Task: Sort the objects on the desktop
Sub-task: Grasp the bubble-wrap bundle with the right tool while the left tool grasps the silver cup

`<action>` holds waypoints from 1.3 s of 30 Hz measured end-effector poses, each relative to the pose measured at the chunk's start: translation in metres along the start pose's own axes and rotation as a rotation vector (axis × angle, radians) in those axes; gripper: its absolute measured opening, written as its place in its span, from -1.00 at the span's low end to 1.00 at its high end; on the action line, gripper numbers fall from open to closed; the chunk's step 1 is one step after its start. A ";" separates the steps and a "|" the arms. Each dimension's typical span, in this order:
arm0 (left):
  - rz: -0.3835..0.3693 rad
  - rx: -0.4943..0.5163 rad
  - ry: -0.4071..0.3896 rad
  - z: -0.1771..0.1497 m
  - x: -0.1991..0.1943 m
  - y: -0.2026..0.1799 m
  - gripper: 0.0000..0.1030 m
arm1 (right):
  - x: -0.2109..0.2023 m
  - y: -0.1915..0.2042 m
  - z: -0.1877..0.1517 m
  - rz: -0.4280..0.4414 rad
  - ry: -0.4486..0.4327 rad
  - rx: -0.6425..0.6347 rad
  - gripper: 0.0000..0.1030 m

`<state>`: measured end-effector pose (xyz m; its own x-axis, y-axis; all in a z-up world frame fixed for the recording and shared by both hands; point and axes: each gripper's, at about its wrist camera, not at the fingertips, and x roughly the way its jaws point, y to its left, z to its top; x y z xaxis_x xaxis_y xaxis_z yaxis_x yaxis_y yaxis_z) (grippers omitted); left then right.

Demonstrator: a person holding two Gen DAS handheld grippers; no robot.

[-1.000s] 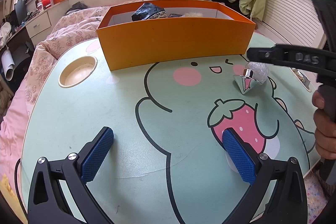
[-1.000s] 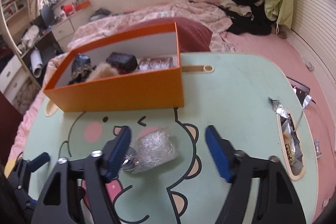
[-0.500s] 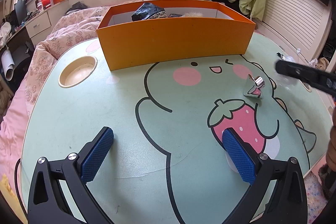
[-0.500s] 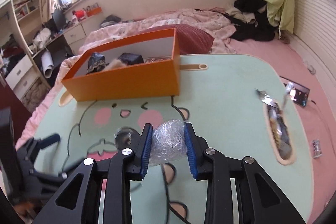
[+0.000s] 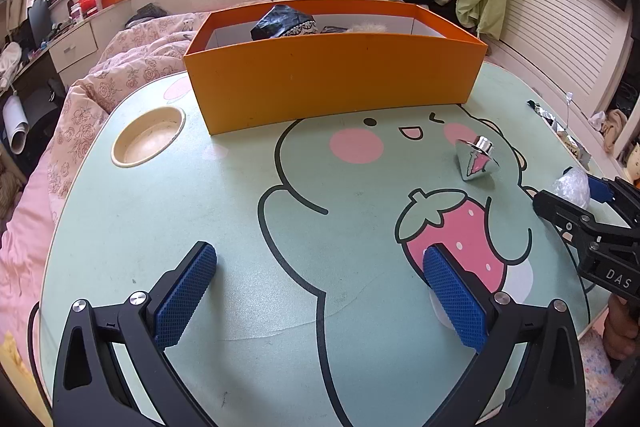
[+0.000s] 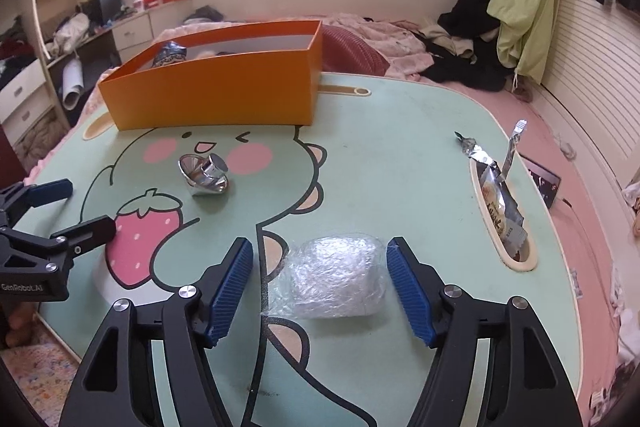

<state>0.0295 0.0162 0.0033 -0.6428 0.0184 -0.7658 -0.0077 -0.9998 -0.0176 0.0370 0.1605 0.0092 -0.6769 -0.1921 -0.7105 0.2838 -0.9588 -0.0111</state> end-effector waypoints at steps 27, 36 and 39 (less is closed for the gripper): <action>-0.093 0.137 -0.026 0.024 -0.014 -0.037 0.99 | 0.001 0.000 -0.002 -0.019 0.015 0.025 0.64; -0.222 0.212 0.058 0.057 0.026 -0.076 0.30 | -0.008 -0.012 -0.007 -0.063 0.000 0.071 0.24; -0.211 0.240 0.044 0.059 0.033 -0.083 -0.25 | -0.011 -0.012 -0.008 -0.046 -0.012 0.061 -0.35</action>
<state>-0.0363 0.0992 0.0178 -0.5740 0.2209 -0.7885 -0.3217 -0.9463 -0.0309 0.0464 0.1754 0.0118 -0.6964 -0.1495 -0.7019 0.2104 -0.9776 -0.0004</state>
